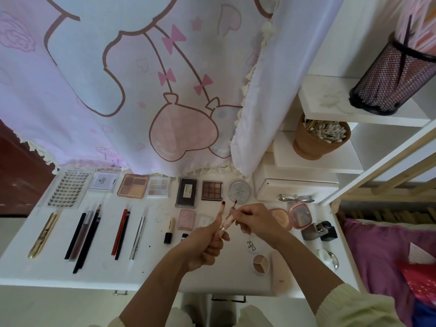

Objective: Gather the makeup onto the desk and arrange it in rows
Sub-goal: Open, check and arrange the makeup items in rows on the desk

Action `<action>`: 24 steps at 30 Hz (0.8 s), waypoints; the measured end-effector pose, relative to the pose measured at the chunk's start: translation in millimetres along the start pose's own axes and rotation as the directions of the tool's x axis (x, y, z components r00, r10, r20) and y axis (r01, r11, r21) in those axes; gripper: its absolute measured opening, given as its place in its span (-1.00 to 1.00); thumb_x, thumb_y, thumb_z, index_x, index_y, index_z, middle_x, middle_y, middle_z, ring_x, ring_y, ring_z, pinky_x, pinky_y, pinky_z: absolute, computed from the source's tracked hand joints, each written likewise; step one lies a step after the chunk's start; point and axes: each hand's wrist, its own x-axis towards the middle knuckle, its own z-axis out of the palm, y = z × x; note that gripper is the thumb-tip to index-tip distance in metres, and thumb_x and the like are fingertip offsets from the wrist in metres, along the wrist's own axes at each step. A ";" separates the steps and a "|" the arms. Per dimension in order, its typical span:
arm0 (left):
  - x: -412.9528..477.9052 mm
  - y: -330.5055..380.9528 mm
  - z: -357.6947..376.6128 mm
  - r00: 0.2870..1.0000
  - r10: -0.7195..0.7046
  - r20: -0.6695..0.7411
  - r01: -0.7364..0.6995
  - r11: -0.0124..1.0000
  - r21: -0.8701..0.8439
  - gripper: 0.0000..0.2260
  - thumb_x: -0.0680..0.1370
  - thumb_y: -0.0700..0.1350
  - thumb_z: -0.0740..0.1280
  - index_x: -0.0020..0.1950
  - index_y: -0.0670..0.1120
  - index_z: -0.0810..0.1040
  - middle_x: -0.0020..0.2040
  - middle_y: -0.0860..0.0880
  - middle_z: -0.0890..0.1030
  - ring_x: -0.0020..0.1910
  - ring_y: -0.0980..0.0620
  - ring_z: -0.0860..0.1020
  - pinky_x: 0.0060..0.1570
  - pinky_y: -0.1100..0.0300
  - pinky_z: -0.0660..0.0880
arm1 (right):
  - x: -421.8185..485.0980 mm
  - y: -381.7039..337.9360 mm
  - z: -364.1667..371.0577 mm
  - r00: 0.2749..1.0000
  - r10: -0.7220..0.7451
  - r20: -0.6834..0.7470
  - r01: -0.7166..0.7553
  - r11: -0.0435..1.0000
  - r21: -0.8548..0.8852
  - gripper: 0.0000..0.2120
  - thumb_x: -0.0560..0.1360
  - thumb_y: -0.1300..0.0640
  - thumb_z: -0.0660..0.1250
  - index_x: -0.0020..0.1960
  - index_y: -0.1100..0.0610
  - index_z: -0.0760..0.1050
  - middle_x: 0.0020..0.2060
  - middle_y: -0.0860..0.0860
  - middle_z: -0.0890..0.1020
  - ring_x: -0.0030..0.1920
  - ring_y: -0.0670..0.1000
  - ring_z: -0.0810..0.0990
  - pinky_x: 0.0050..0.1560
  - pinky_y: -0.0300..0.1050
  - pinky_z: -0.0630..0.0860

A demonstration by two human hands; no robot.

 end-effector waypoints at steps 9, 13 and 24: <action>-3.0 0.9 -1.6 0.995 0.104 -0.010 -0.098 0.964 0.248 -0.55 0.66 0.00 0.11 -0.23 -0.08 0.70 -0.29 -0.02 0.42 -0.37 0.12 0.29 -0.37 0.30 0.25 | 1.0 -6.6 -23.4 0.976 0.068 0.208 -0.051 0.995 -0.084 -0.86 0.45 0.19 0.47 -0.04 0.24 0.64 -0.23 0.15 0.71 -0.29 0.01 0.64 -0.35 -0.24 0.49; -5.8 3.4 -3.9 0.976 0.216 0.006 -0.198 0.884 0.423 -0.71 0.64 0.03 0.18 0.02 -0.10 0.62 -0.23 0.00 0.48 -0.29 0.11 0.34 -0.32 0.33 0.34 | 0.0 -13.6 -33.6 0.959 0.059 0.278 0.007 0.973 -0.230 -0.84 0.44 0.12 0.49 -0.01 0.14 0.68 -0.24 0.06 0.72 -0.25 -0.06 0.64 -0.29 -0.27 0.49; 2.5 2.8 -9.8 0.934 0.325 0.151 -0.317 0.554 0.770 -0.80 0.55 -0.05 0.37 0.10 -0.09 0.67 -0.11 0.08 0.70 -0.21 0.19 0.62 -0.13 0.35 0.54 | -3.0 -18.3 -22.8 0.971 0.013 0.240 0.186 0.590 -0.786 -0.82 0.37 0.06 0.53 -0.04 0.05 0.67 -0.18 -0.11 0.60 -0.22 -0.14 0.54 -0.25 -0.28 0.44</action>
